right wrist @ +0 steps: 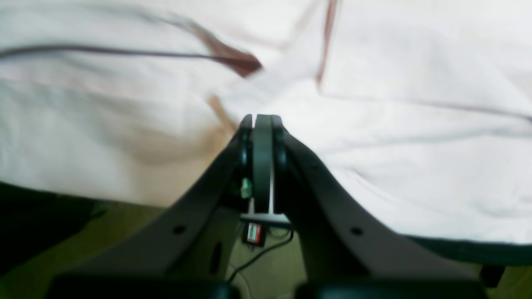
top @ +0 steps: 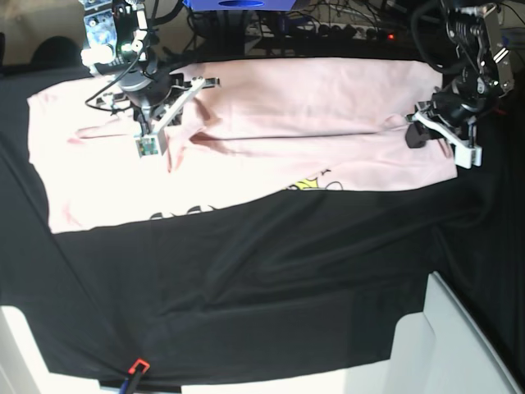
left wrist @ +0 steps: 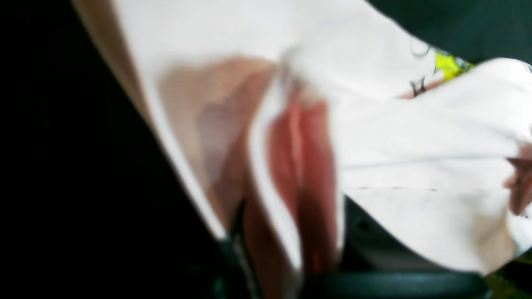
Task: Fold the T-shirt properly
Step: 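Hold the shirt with the right gripper and grasp the hem edge with the left, then fold the gripped hem over toward the right gripper with the left gripper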
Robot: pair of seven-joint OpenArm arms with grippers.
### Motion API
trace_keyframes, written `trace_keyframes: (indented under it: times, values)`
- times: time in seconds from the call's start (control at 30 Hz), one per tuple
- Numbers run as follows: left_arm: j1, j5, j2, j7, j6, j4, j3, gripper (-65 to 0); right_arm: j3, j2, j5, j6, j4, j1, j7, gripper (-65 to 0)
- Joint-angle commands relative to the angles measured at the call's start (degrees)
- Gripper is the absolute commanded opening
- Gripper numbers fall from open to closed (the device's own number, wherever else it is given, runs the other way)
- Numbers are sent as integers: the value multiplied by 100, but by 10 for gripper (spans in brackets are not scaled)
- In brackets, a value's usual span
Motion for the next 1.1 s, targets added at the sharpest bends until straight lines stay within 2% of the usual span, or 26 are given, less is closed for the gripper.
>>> trace_keyframes:
  times: [0.0, 0.1, 0.27, 0.63, 0.8, 1.07]
  values:
    - [110, -118, -75, -151, 110, 501, -21, -650, -10, -3, 18, 5, 76, 28, 108, -650]
    - [461, -127, -84, -151, 409, 1442, 287, -650, -10, -3, 18, 5, 58, 36, 108, -650]
    - [743, -127, -102, -142, 436, 2136, 1060, -650, -19, -3, 26, 5, 58, 45, 108, -650]
    - [382, -127, 22, -142, 471, 2031, 2590, -650, -19, -3, 26, 5, 58, 10, 81, -650]
    - [-57, -127, 259, -142, 1253, 1741, 3267, -650, -19, -3, 26, 5, 58, 1, 81, -650]
    - [-980, -171, 426, -142, 1341, 906, 4612, -650, -19, -3, 26, 5, 58, -16, 81, -650]
